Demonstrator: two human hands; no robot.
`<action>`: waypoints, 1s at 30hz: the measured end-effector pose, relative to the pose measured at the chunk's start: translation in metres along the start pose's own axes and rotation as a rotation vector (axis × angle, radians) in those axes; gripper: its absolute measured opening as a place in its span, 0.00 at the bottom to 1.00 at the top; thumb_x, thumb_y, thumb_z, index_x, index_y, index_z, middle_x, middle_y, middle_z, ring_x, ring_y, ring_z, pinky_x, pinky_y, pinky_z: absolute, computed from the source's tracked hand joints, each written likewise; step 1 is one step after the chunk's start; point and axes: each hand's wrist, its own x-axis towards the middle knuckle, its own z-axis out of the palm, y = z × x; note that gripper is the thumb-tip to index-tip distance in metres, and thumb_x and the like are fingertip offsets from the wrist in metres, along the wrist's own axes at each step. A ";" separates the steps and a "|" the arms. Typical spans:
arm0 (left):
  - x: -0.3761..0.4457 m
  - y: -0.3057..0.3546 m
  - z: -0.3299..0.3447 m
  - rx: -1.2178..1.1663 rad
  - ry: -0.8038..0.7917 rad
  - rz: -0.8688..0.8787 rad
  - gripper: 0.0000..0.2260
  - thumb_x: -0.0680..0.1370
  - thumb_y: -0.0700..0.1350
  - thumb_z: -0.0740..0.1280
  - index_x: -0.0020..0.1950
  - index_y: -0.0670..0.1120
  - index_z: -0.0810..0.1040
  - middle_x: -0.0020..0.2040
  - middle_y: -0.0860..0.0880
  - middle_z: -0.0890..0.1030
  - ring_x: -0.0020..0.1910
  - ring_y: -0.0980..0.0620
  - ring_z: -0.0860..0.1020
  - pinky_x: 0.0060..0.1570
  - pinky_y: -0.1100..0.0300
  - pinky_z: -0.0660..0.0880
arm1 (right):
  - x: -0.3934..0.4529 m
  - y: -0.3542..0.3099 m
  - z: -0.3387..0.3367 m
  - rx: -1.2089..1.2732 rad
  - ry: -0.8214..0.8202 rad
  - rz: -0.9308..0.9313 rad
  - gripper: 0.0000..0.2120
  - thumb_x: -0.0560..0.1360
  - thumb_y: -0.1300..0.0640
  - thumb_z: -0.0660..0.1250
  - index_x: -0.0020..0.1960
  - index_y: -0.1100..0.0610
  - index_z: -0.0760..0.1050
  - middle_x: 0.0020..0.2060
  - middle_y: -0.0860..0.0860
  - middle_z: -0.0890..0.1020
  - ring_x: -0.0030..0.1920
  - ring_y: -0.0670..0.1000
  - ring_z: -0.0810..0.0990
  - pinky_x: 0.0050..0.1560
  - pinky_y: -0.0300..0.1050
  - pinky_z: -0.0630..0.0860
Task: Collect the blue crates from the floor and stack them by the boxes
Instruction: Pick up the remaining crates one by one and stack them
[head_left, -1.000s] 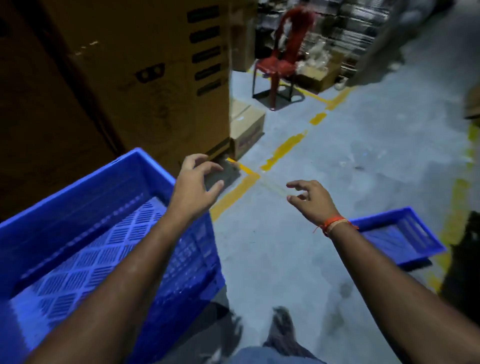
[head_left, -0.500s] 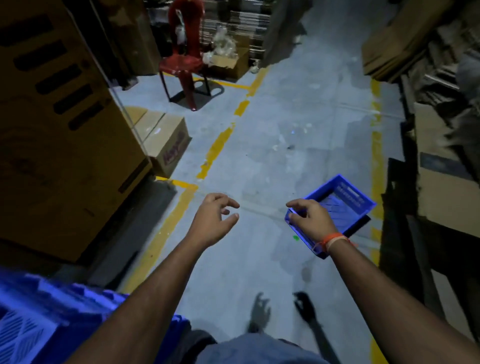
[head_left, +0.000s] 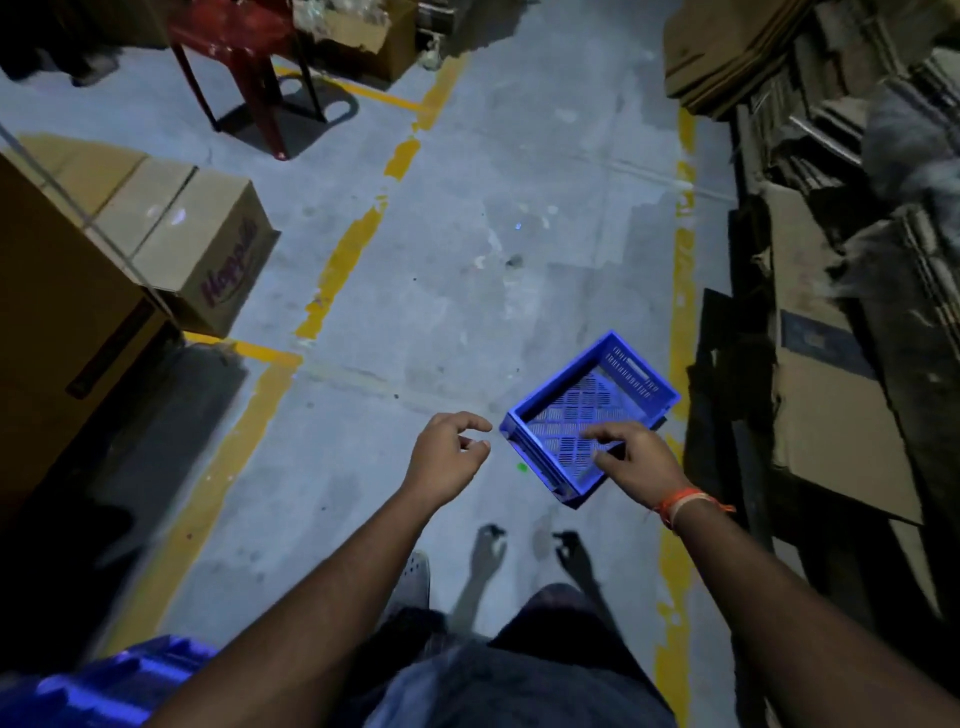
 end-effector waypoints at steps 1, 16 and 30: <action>0.008 0.001 0.007 -0.023 -0.005 -0.031 0.08 0.76 0.44 0.70 0.53 0.53 0.83 0.58 0.51 0.76 0.44 0.58 0.81 0.43 0.62 0.75 | 0.009 0.007 -0.006 -0.013 -0.013 0.003 0.15 0.74 0.59 0.69 0.60 0.52 0.80 0.57 0.52 0.79 0.52 0.50 0.81 0.56 0.41 0.74; 0.157 0.004 0.220 -0.348 0.328 -0.467 0.07 0.77 0.42 0.69 0.52 0.52 0.83 0.51 0.53 0.84 0.41 0.52 0.78 0.46 0.56 0.75 | 0.231 0.186 -0.067 -0.172 -0.322 -0.068 0.18 0.71 0.66 0.68 0.60 0.58 0.80 0.55 0.58 0.80 0.53 0.56 0.80 0.61 0.44 0.72; 0.319 -0.198 0.489 -0.262 0.423 -0.716 0.13 0.72 0.39 0.75 0.55 0.46 0.84 0.56 0.44 0.83 0.47 0.48 0.81 0.50 0.62 0.76 | 0.457 0.478 0.017 -0.328 -0.327 -0.030 0.16 0.70 0.66 0.70 0.58 0.57 0.81 0.53 0.61 0.77 0.52 0.59 0.79 0.60 0.46 0.73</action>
